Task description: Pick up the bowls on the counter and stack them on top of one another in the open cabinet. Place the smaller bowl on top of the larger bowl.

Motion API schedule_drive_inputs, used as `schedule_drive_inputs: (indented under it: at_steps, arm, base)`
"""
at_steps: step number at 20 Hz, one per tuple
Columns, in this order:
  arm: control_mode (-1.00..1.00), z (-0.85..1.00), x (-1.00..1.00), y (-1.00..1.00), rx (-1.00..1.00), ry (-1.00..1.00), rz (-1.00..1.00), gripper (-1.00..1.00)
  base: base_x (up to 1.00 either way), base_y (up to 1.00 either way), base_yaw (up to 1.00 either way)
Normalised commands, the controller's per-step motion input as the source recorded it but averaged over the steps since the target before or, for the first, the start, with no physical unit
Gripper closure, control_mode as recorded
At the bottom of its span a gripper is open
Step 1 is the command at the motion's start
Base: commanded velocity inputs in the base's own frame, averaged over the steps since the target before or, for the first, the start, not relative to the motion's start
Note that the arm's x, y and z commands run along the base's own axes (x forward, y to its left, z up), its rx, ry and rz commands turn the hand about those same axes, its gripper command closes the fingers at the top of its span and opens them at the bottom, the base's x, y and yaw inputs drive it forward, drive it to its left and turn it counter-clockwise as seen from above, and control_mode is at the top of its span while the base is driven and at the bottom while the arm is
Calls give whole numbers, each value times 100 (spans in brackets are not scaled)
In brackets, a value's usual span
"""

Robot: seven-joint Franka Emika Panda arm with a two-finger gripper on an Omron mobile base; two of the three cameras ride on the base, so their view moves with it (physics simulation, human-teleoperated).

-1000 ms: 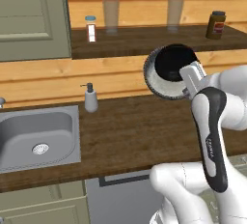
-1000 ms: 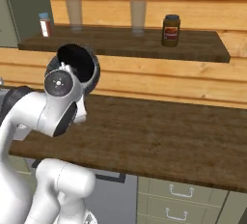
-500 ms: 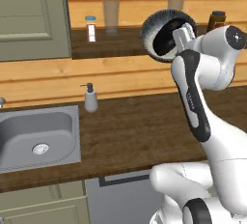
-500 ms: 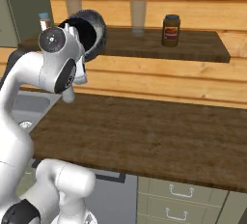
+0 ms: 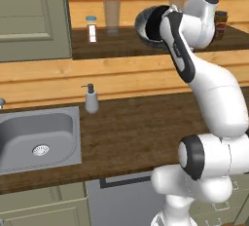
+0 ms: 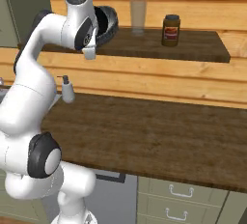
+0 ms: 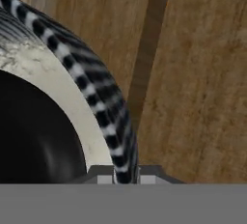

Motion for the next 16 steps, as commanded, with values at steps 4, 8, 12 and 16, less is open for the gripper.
schedule_drive_inputs:
  at_steps: [4,8,12,16]
  arm:
    - [-100,0,86,11,1,6,-7,100]
    - [-100,0,55,6,0,0,-4,-100]
    - [-100,-8,-31,-4,0,-11,0,-100]
    - [-100,-28,-100,-35,3,-29,0,-100]
  base:
    - [0,0,0]
    - [0,0,0]
    - [0,0,0]
    - [0,0,0]
